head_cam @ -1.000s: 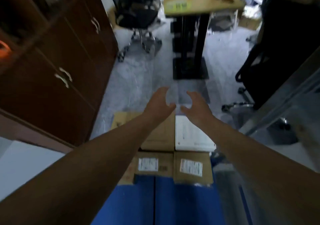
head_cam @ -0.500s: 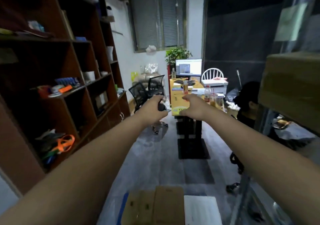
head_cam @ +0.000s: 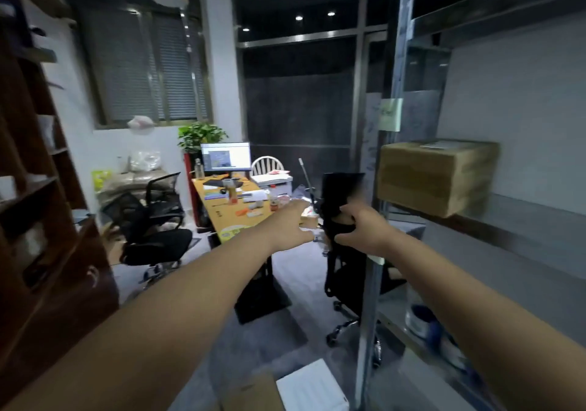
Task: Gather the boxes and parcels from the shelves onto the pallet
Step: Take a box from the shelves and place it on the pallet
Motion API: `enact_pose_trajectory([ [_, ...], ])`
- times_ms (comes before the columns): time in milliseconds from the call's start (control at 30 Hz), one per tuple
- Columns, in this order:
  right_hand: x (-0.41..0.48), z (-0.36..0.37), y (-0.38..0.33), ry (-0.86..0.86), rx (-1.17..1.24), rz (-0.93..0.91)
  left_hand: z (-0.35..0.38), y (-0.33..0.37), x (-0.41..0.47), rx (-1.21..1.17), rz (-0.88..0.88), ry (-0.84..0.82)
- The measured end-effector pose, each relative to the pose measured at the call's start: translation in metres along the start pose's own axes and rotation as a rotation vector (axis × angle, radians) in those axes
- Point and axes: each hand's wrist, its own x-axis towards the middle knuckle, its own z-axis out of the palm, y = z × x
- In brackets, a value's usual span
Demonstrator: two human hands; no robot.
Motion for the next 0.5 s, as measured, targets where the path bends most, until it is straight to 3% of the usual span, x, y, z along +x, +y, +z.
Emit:
enact_pose_trajectory([
  [200, -0.113, -0.071, 0.042, 0.091, -0.130, 0.296, 0.031, 0.111, -0.007, -0.028, 0.271, -0.169],
  [500, -0.325, -0.177, 0.077, 0.261, -0.266, 0.653, 0.076, 0.308, -0.084, -0.110, 0.693, -0.286],
])
